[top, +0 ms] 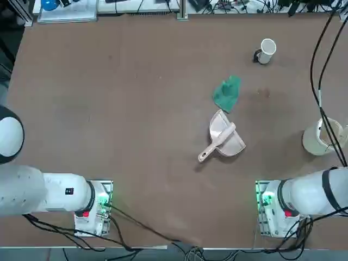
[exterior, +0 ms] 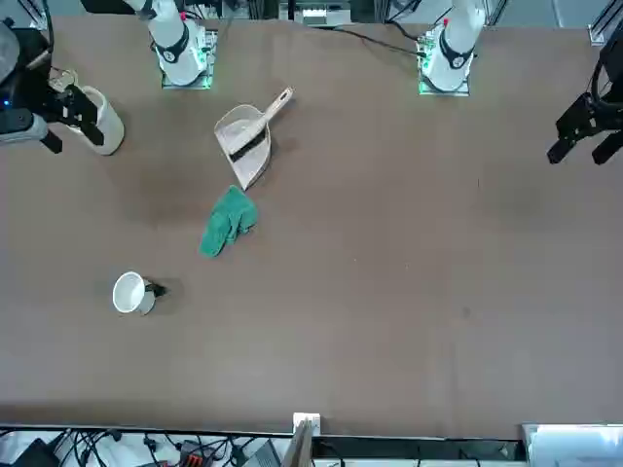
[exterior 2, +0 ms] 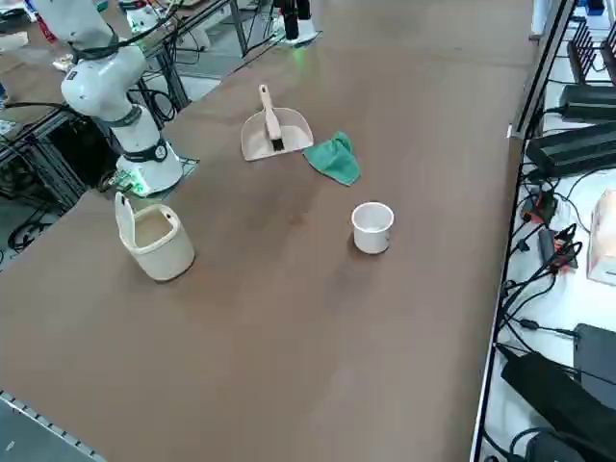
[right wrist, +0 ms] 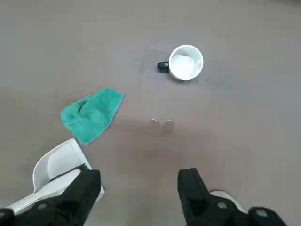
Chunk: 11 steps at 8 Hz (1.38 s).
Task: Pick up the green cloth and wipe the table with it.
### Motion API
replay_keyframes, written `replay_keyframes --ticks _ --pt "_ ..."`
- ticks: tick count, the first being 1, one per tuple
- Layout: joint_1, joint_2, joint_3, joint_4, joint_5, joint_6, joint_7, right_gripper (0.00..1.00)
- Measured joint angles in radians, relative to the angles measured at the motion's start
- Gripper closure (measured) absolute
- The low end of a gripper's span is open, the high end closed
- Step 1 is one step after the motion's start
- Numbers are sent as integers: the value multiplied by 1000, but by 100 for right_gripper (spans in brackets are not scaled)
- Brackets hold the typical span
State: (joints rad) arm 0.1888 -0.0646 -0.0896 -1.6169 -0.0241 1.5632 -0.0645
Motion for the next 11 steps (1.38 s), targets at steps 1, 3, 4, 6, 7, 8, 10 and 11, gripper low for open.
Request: replay_keyframes --ticks 1,3,4,6,7,8,10,11 --pt "0 -1 1 -4 0 0 1 0" --pt "2 -10 3 -22 0 2 11 0" --pt "3 -10 3 -26 0 3 14 0" --pt "47 13 3 -50 1 12 50 0" --pt "92 42 5 -66 1 45 109 0" --pt "149 73 9 -90 1 103 154 0" --pt "266 119 14 -188 1 272 255 0" --pt "308 137 16 -241 0 339 296 0"
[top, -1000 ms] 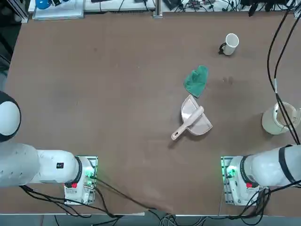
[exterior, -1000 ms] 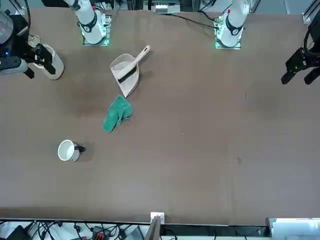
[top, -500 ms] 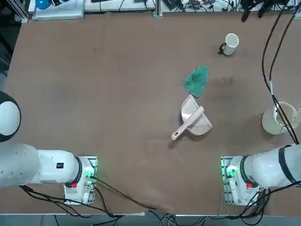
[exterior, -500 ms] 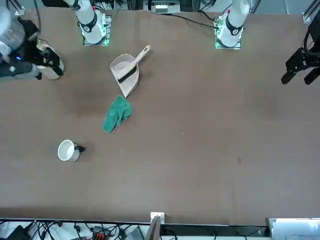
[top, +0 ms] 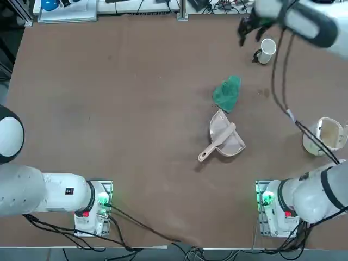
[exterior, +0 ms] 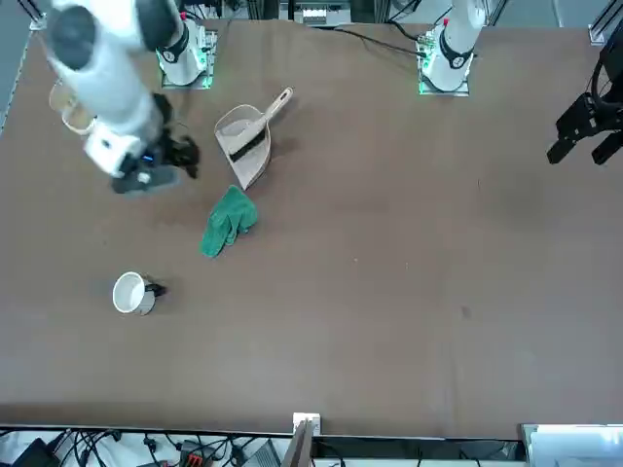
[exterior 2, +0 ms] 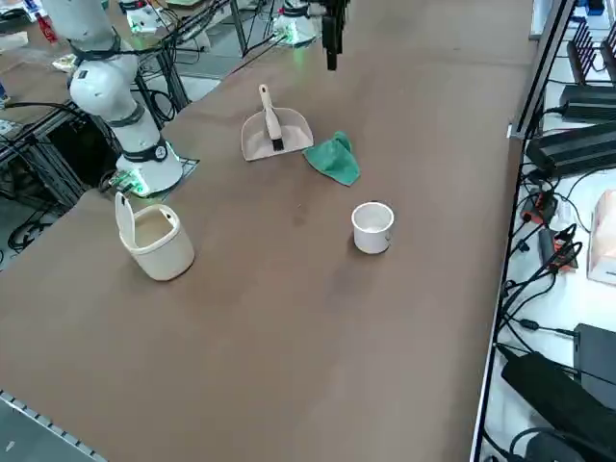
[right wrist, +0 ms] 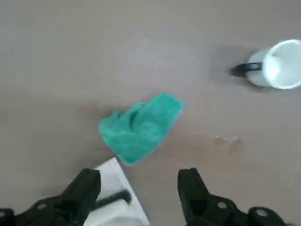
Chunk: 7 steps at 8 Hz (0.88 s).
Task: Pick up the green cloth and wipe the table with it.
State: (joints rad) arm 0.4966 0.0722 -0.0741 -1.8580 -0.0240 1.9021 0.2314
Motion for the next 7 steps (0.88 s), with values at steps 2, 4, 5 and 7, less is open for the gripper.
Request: replay_keyframes --ticks 2,4,5,7 --pt "47 66 0 -55 0 80 17 0" --pt "55 165 -1 -68 0 173 36 0" --pt "55 212 -4 -72 0 224 47 0" --pt "55 280 -6 -98 0 320 61 0"
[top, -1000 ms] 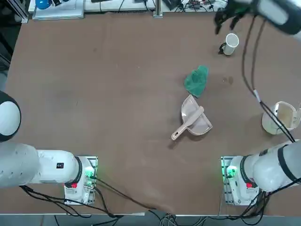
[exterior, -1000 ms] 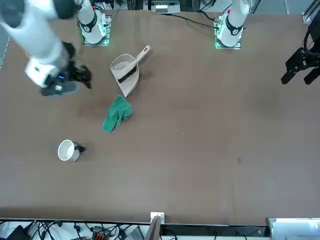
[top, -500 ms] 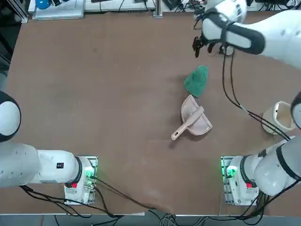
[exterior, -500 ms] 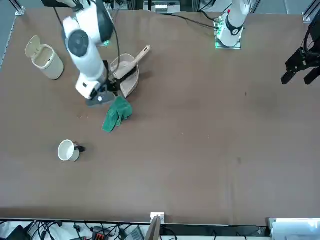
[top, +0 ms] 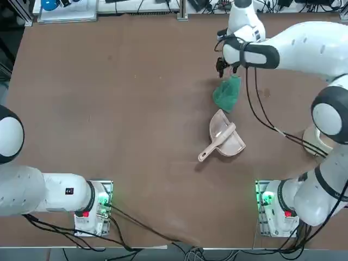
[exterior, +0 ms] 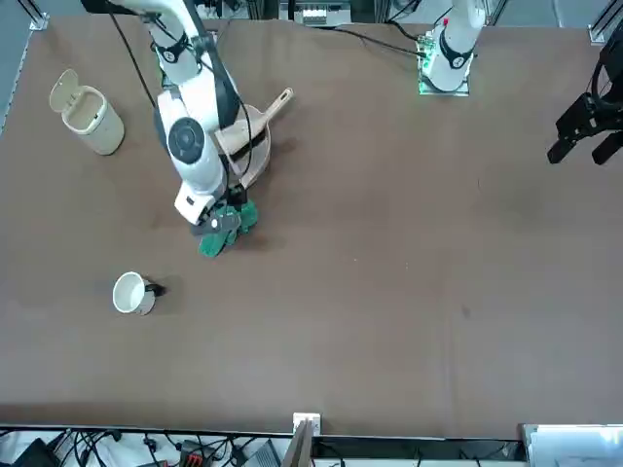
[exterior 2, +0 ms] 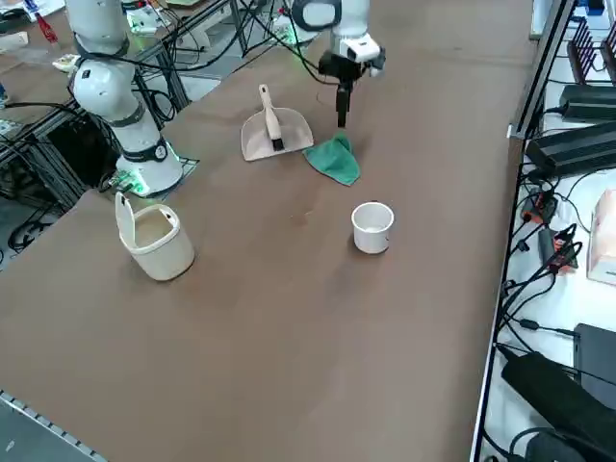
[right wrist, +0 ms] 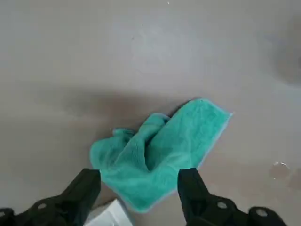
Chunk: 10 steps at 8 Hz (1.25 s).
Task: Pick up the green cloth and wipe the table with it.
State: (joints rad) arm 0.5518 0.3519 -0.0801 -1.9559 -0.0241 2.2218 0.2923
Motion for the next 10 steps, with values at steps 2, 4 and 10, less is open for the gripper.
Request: replay_keyframes --ticks 2,4,10 --pt "1 33 0 -36 0 53 22 0" --pt "16 53 1 -53 0 73 56 0" --pt "40 94 -2 -79 0 129 85 35"
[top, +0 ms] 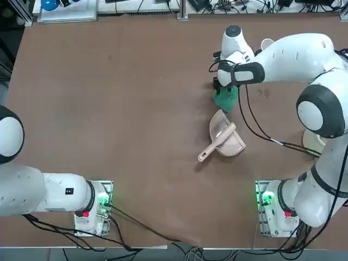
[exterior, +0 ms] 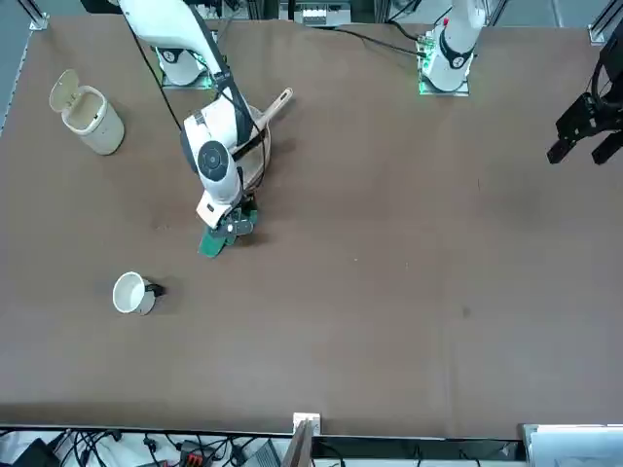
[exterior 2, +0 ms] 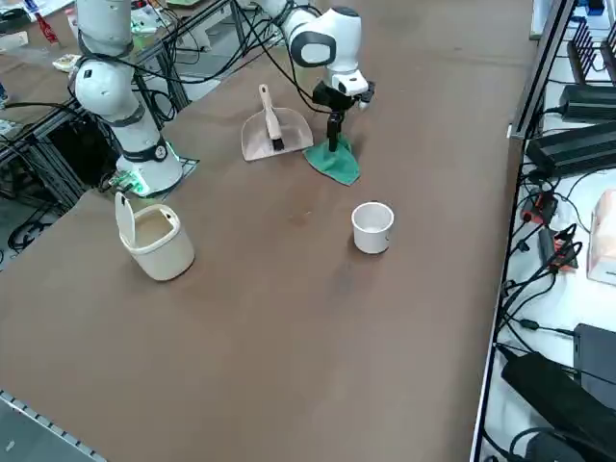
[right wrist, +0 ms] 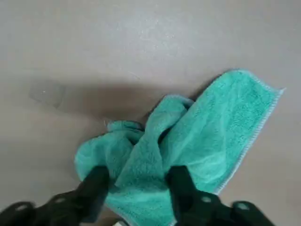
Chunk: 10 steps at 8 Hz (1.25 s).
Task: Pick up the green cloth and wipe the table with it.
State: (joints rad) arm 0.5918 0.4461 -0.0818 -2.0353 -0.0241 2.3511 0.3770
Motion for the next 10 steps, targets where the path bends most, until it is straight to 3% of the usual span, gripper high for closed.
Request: replay_keyframes --ticks 3,5,8,10 --pt "-4 -3 -28 5 0 1 0 91" --pt "-5 -40 -72 21 -6 -42 -1 93" --pt "-11 -125 -176 66 -113 -245 -36 93" --pt "-17 -172 -248 71 -126 -347 -121 93"
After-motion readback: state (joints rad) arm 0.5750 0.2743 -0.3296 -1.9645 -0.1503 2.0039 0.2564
